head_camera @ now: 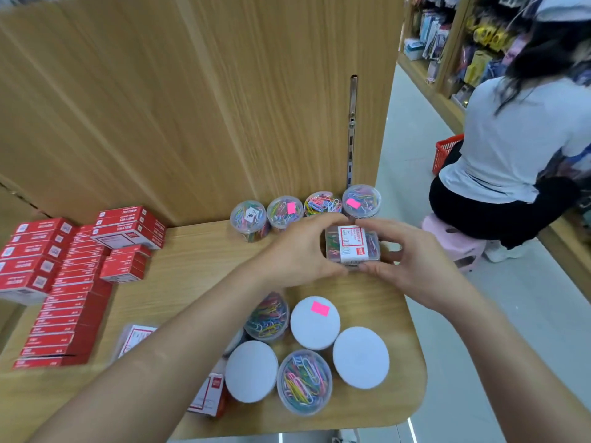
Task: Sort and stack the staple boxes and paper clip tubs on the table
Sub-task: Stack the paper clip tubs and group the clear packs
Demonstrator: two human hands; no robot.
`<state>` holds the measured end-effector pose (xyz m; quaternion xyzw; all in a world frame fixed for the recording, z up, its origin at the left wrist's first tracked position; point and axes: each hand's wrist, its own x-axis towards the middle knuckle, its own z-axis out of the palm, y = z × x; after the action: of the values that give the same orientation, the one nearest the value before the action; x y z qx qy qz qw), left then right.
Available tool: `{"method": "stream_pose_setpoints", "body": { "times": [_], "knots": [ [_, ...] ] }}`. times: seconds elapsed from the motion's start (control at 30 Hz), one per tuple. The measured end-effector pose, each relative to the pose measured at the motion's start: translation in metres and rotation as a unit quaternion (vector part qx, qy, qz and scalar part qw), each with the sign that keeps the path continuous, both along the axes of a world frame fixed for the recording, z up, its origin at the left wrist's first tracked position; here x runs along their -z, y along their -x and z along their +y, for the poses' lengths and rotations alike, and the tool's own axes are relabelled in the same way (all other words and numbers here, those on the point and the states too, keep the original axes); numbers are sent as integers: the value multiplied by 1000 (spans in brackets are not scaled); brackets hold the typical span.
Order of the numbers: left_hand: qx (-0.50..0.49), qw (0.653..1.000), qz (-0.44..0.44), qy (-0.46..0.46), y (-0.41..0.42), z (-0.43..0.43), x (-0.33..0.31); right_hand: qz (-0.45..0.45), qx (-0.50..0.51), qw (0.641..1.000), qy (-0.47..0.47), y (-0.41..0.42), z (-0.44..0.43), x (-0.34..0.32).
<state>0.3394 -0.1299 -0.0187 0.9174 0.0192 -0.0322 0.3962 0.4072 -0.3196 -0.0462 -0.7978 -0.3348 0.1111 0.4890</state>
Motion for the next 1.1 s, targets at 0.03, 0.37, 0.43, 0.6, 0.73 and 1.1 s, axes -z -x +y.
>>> {"method": "stream_pose_setpoints", "body": {
  "times": [0.03, 0.37, 0.43, 0.6, 0.73, 1.1],
  "knots": [
    [-15, 999, 6, 36, 1, 2, 1, 24, 10, 1000, -8, -1, -1, 1],
    [-25, 1000, 9, 13, 6, 1, 1, 154, 10, 985, -82, -9, -21, 2],
    [-20, 1000, 8, 7, 5, -1, 1, 180, 33, 977, -113, -9, -27, 4],
    [-34, 997, 4, 73, -3, -10, 4, 207, 58, 962, -168, -14, -40, 3],
    [-40, 995, -28, 90, -8, -18, 9, 155, 46, 979, -121, -12, -29, 3],
    [13, 983, 48, -179, 65, 33, -58, -41, 124, 991, -18, 3, -20, -2]
  ]
}}
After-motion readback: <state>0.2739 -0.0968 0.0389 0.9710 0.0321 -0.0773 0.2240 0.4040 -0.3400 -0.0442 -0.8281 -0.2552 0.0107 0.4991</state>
